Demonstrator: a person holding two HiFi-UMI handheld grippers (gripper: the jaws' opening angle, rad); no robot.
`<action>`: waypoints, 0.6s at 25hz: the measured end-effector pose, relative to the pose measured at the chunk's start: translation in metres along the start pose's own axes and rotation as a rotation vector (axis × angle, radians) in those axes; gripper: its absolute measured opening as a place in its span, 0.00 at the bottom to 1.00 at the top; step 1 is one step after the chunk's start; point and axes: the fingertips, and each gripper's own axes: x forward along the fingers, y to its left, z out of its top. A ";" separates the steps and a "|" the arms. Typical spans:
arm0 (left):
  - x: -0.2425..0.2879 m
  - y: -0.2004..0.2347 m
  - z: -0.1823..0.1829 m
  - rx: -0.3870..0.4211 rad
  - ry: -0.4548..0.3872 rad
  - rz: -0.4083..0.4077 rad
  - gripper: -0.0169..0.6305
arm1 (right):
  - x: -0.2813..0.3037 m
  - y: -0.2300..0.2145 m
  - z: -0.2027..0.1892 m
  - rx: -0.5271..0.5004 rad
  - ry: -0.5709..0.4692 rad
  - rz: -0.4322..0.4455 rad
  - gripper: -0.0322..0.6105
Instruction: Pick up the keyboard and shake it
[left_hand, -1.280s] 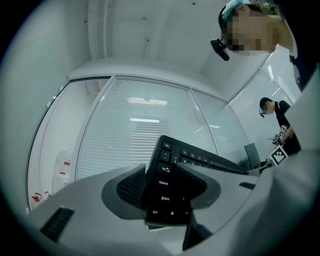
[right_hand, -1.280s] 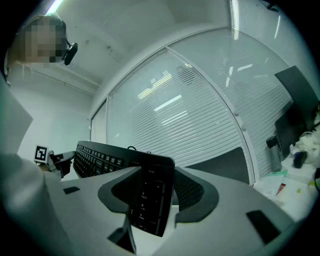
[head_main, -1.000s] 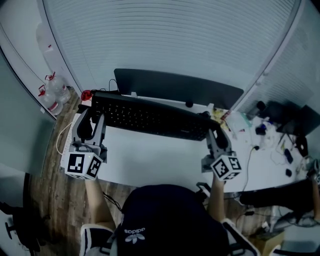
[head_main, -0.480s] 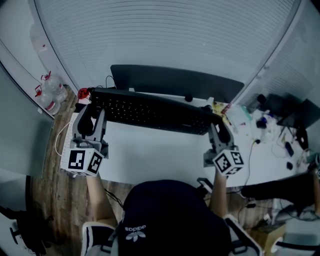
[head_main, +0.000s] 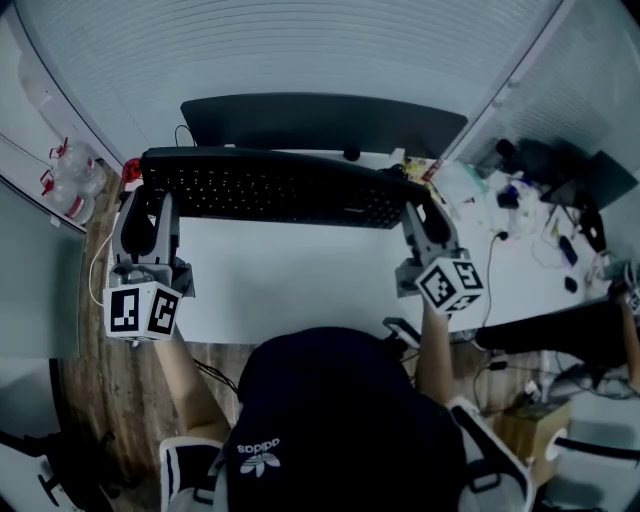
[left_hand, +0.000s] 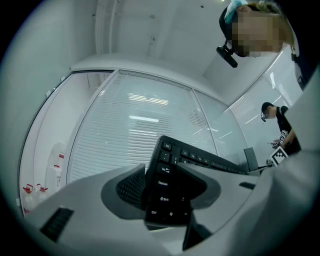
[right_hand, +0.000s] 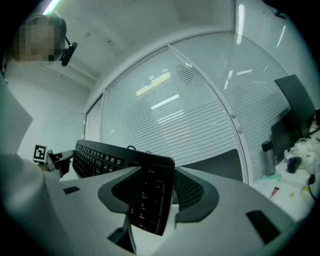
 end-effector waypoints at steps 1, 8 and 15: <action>0.000 0.001 0.000 -0.002 -0.001 -0.001 0.32 | 0.000 0.000 -0.001 0.001 0.003 -0.004 0.34; 0.001 0.003 -0.002 -0.010 -0.004 -0.011 0.32 | 0.000 0.002 0.000 -0.004 0.003 -0.010 0.34; 0.005 0.004 -0.004 -0.022 -0.007 -0.023 0.32 | -0.002 0.002 -0.001 -0.014 0.020 -0.022 0.34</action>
